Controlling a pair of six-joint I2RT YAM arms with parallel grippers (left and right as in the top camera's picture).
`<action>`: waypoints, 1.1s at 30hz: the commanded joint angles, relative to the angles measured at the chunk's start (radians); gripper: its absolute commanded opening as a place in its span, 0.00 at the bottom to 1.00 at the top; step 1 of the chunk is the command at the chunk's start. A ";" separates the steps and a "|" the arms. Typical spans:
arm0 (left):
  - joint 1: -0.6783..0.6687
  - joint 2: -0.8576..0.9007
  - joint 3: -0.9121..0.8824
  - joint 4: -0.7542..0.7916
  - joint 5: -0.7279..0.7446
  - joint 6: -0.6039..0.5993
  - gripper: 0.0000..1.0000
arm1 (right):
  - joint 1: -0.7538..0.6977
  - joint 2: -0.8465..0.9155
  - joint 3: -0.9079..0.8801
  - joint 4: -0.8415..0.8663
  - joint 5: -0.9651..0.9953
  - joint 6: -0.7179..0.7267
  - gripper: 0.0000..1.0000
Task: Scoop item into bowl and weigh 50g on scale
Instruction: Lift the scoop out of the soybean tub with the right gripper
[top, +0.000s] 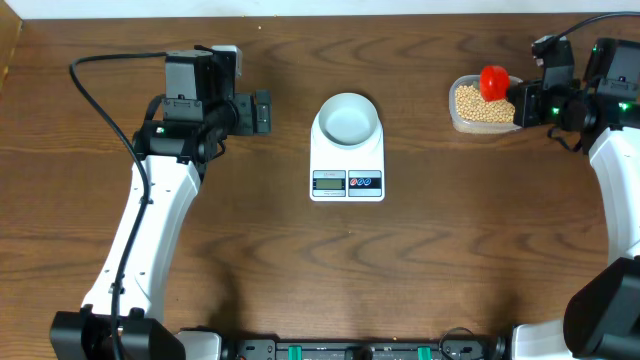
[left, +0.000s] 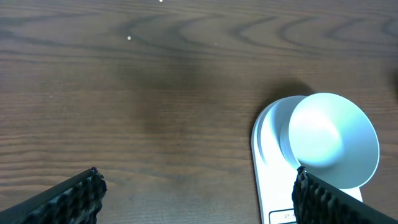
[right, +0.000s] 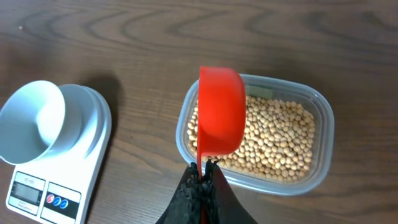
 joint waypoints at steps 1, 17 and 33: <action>0.004 0.006 0.007 -0.002 0.008 0.010 0.98 | 0.006 0.007 0.019 0.008 -0.035 0.001 0.01; 0.004 0.006 0.007 -0.002 0.008 0.010 0.98 | 0.054 0.007 0.019 0.028 -0.056 0.003 0.01; 0.004 0.006 0.007 -0.002 0.008 0.010 0.98 | 0.054 0.007 0.019 0.016 -0.023 -0.023 0.01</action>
